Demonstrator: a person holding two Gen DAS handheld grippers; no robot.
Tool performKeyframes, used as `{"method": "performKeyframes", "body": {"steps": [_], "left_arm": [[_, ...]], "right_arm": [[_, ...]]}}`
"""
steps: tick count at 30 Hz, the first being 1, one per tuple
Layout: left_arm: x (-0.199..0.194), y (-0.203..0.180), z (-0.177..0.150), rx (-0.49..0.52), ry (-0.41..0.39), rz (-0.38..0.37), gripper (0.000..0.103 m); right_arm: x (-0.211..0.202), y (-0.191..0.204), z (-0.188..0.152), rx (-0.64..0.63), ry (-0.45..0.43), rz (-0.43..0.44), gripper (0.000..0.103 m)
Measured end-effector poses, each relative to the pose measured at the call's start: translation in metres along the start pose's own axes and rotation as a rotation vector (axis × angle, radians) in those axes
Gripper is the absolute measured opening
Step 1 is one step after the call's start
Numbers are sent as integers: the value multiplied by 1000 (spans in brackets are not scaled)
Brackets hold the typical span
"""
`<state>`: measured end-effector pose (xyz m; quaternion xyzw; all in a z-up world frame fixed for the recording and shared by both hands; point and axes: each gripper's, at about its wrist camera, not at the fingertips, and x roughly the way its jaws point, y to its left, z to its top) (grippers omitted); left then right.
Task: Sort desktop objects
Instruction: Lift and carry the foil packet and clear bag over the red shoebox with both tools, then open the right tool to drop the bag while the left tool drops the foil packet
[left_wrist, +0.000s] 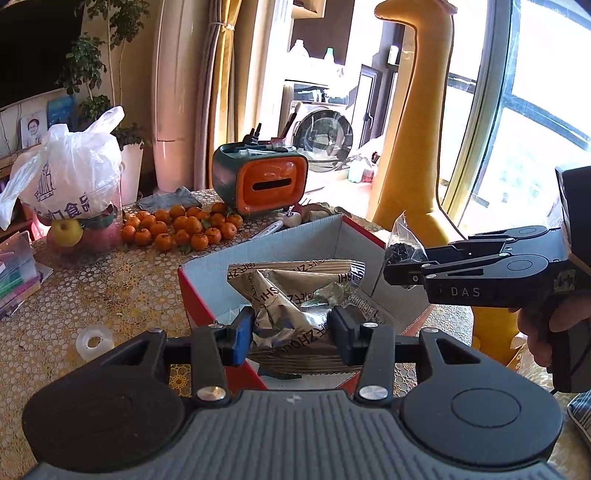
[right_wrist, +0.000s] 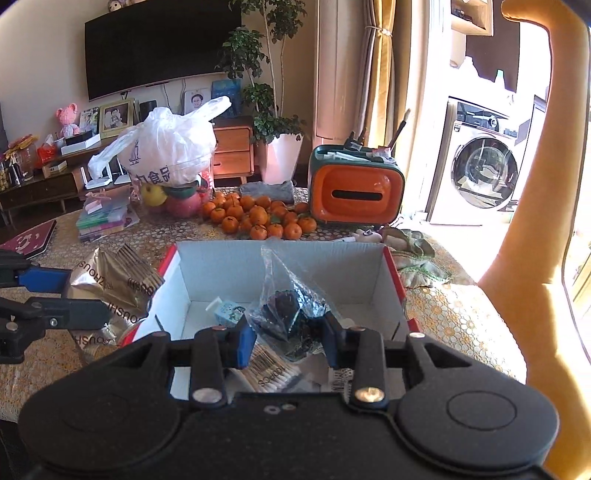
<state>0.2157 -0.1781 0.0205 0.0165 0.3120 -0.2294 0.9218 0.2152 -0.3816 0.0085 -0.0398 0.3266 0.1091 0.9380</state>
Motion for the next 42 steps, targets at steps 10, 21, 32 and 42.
{"method": "performKeyframes", "body": {"steps": [10, 21, 32, 42], "left_arm": [[53, -13, 2, 60, 72, -7, 43], [94, -17, 0, 93, 150, -9, 43], [126, -22, 0, 136, 205, -4, 43], [143, -19, -5, 128, 256, -6, 43]], "right_arm": [[37, -21, -8, 26, 96, -27, 36], [70, -29, -17, 6, 194, -50, 36], [94, -32, -24, -42, 263, -61, 36], [108, -33, -31, -54, 303, -59, 36]]}}
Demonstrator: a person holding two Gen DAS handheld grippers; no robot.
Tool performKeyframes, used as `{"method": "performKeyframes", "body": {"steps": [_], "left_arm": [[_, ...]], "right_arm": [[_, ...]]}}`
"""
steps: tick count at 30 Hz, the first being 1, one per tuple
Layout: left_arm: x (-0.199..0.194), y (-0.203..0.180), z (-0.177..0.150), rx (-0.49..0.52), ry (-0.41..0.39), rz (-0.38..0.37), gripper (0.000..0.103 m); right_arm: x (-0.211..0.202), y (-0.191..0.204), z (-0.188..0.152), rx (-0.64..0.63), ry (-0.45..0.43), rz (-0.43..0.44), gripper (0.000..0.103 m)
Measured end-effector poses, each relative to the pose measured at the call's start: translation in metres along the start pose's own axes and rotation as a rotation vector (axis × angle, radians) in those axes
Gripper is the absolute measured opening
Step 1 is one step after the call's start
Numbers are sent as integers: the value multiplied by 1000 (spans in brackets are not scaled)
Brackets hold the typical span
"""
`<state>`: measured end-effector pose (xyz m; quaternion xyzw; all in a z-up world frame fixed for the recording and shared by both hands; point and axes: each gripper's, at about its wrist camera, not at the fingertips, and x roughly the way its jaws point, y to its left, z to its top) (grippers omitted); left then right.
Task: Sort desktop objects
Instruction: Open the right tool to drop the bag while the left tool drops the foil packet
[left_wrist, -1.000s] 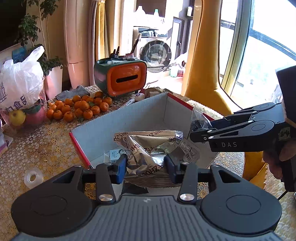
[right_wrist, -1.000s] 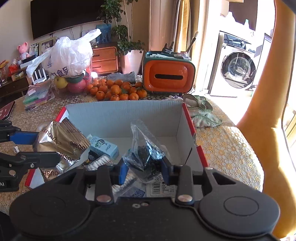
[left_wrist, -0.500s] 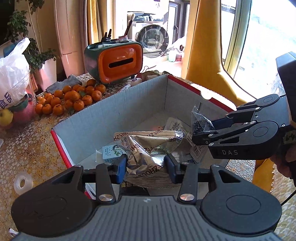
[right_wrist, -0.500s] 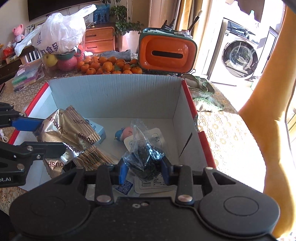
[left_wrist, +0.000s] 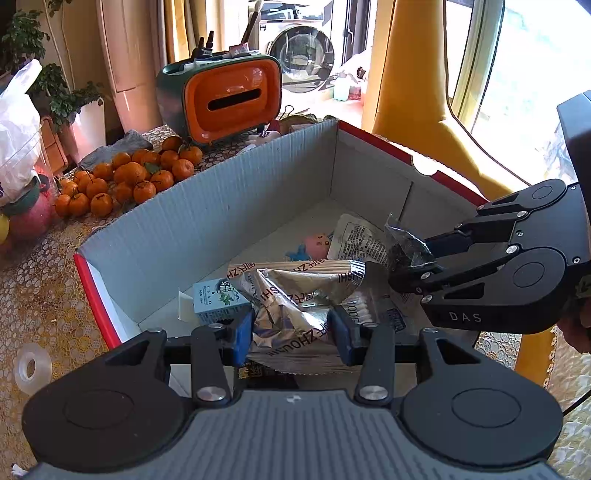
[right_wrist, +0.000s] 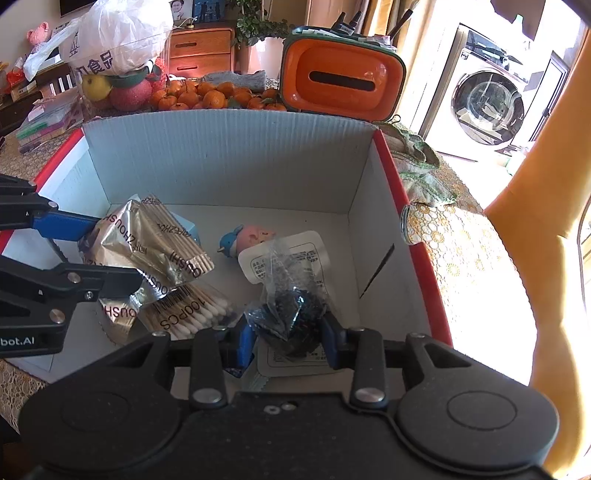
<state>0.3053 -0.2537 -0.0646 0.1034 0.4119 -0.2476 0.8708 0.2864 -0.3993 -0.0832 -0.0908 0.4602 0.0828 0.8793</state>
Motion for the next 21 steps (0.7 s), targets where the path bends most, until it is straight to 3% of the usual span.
{"method": "performKeyframes", "body": {"steps": [12, 14, 16, 21], "left_arm": [[6, 5, -5, -51, 42, -17, 45], [3, 6, -6, -53, 34, -18, 50], [-2, 6, -6, -59, 21, -21, 64], [-13, 4, -7, -76, 3, -18, 64]], "right_arm": [[1, 0, 0, 1, 1, 4, 39], [1, -1, -1, 12, 3, 6, 40], [0, -2, -1, 17, 1, 6, 43], [-7, 1, 0, 21, -11, 5, 47]]}}
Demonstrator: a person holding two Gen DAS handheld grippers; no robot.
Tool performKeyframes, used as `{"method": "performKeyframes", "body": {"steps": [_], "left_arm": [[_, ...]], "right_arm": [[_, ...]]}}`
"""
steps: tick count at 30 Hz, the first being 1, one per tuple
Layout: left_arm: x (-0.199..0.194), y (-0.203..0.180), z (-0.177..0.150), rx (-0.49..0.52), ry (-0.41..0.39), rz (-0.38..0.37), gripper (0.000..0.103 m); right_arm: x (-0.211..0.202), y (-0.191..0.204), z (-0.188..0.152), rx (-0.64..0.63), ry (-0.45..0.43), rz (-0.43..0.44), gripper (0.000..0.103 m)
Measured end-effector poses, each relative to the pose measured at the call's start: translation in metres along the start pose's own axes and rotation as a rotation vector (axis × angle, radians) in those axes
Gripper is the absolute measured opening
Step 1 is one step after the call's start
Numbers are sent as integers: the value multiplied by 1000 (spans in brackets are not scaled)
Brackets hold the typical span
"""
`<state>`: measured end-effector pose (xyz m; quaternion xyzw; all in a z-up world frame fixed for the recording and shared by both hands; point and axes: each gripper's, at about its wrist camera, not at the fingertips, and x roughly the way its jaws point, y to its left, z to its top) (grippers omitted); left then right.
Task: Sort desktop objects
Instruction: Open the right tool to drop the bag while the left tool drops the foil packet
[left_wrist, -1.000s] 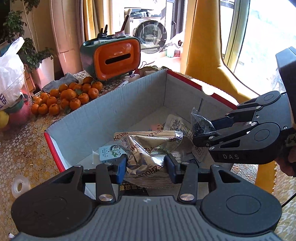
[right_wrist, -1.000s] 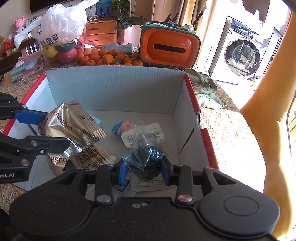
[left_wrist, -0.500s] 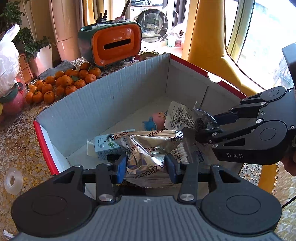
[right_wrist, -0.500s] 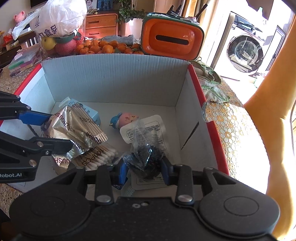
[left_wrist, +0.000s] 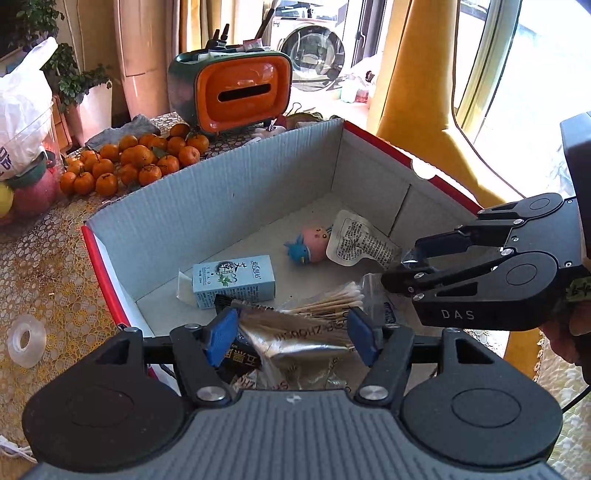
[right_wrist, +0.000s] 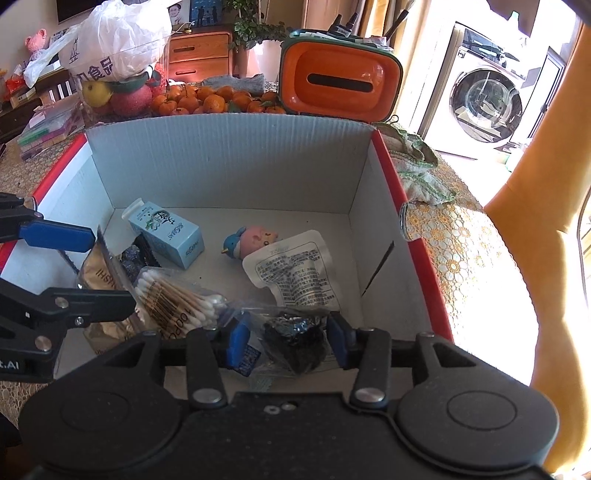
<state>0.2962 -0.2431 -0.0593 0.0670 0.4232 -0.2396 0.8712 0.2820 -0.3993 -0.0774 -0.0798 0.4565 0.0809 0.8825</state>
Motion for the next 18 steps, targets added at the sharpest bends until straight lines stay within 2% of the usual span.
{"method": "performKeyframes", "body": {"steps": [11, 18], "left_arm": [[-32, -8, -6, -3, -40, -25, 64], [-61, -12, -14, -2, -90, -33, 64]], "right_arm": [[-22, 7, 2, -3, -29, 0, 54], [-40, 16, 0, -7, -52, 9, 55]]}}
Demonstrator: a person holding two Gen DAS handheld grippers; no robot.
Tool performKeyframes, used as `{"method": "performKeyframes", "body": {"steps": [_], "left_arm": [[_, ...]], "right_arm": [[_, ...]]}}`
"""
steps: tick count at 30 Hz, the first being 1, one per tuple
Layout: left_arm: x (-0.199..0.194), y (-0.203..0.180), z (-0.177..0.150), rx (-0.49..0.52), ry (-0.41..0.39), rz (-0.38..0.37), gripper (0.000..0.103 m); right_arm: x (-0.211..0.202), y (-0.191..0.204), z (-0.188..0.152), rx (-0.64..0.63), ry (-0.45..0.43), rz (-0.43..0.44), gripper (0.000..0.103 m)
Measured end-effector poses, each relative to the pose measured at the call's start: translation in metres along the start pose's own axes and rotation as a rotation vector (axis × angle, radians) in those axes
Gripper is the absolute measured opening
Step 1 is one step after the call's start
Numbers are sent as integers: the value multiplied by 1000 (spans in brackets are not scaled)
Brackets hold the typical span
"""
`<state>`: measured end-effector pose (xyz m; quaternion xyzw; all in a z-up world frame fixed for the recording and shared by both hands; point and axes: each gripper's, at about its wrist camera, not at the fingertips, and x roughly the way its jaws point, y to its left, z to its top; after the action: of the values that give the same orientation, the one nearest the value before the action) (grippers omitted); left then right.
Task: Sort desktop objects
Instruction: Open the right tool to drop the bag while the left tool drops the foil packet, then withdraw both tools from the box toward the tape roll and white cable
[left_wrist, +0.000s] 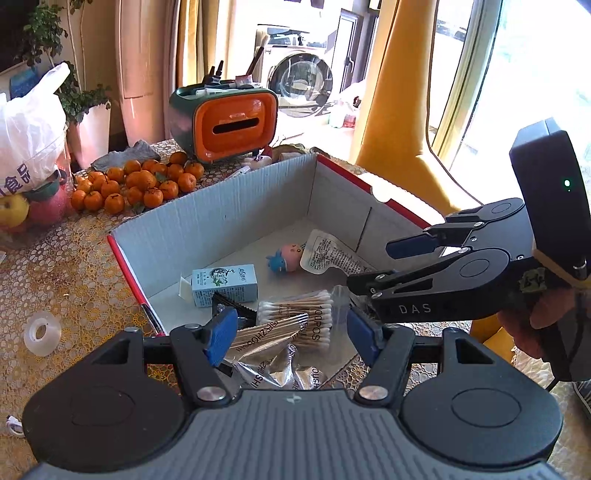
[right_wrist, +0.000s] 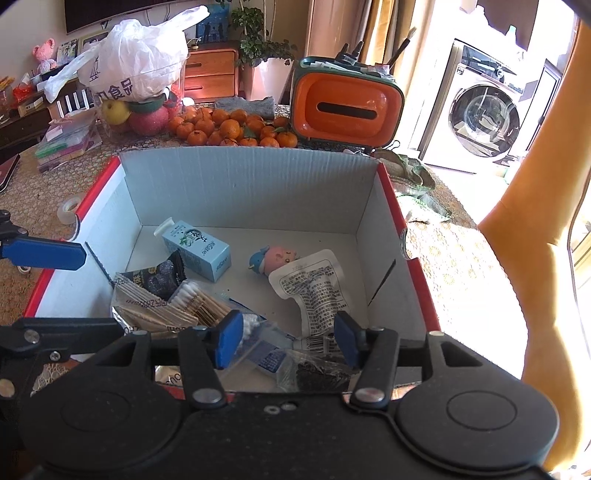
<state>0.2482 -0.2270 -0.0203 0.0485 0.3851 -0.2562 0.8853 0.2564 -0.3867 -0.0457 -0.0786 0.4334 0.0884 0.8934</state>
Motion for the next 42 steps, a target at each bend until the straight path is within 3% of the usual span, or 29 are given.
{"method": "performKeyframes", "body": {"steps": [4, 8, 12, 18, 22, 26, 31, 42], "left_arm": [[-16, -1, -5, -1, -17, 6, 64], [-31, -3, -14, 14, -38, 20, 65], [-47, -1, -24, 5, -61, 19, 74], [-66, 8, -39, -34, -81, 34, 79], [-80, 15, -51, -63, -91, 40, 84], [-90, 21, -63, -85, -95, 51, 86], [-104, 27, -79, -102, -97, 68, 101], [-137, 42, -103, -145, -141, 101, 103]], "right_arm": [[-9, 6, 0, 5, -18, 6, 63], [-15, 12, -1, 18, -33, 13, 65], [-19, 17, -3, 29, -46, 17, 74], [-22, 26, -6, 50, -61, 21, 76], [-26, 35, -11, 56, -67, 33, 87], [-28, 44, -15, 53, -66, 35, 90], [-37, 57, -17, 48, -85, 54, 92], [-58, 86, -15, 59, -129, 81, 98]]}}
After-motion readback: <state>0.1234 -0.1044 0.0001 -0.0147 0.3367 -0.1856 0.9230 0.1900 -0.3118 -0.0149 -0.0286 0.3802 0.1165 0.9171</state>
